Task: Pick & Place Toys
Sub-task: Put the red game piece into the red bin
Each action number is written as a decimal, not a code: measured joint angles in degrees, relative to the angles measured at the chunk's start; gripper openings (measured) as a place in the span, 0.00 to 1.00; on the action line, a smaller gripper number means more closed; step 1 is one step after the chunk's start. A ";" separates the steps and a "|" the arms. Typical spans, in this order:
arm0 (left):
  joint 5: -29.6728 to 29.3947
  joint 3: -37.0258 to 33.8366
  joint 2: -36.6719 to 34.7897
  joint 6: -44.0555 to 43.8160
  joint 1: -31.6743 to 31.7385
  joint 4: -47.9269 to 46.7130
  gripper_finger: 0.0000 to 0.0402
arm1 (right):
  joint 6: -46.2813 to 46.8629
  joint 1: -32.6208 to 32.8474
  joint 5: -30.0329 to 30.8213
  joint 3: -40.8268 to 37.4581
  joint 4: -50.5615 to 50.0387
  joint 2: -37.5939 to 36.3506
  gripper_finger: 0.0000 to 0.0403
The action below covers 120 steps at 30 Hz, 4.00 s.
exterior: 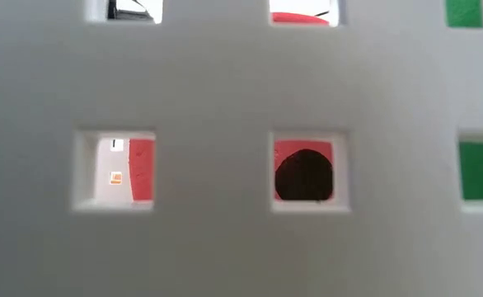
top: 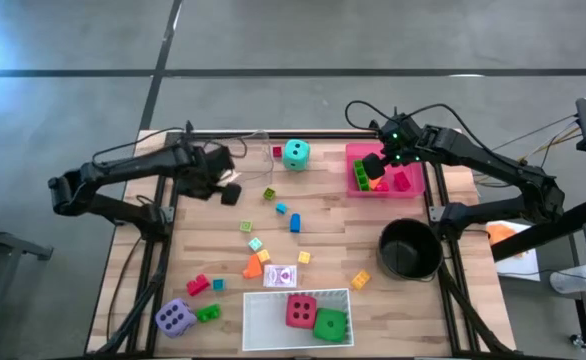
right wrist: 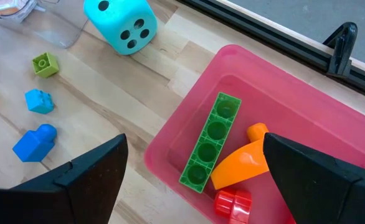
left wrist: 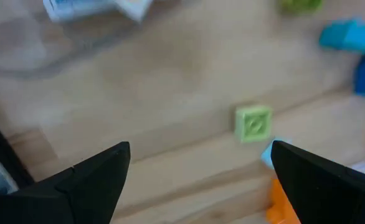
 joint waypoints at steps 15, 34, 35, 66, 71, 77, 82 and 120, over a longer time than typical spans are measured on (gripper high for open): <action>4.59 -3.08 -0.02 12.08 -4.08 1.11 0.97 | 0.00 0.01 -0.01 0.00 0.00 0.00 0.91; 29.68 -1.77 0.00 29.80 -15.32 -3.09 0.97 | 0.00 0.00 0.00 0.00 0.00 0.00 0.91; 29.71 -1.45 0.00 31.54 -17.37 -3.79 0.97 | -0.01 0.00 -0.01 0.00 0.00 0.00 0.91; 20.33 -1.33 1.69 8.30 -45.35 8.59 0.97 | 0.00 -0.01 -0.01 0.00 0.00 0.00 0.91; 18.99 -3.42 5.53 7.64 -45.84 8.59 0.97 | 0.00 0.01 0.01 0.00 0.00 0.00 0.91; 17.96 -7.04 9.40 7.67 -46.31 8.06 0.97 | 0.00 0.01 -0.01 0.00 0.00 0.00 0.91; 17.98 -11.57 9.46 7.22 -46.31 10.40 0.97 | 0.00 -0.01 -0.01 0.00 -0.02 0.00 0.91; 7.12 -17.17 9.44 1.52 -53.41 17.27 0.81 | 0.00 -0.01 0.01 0.00 0.00 0.00 0.91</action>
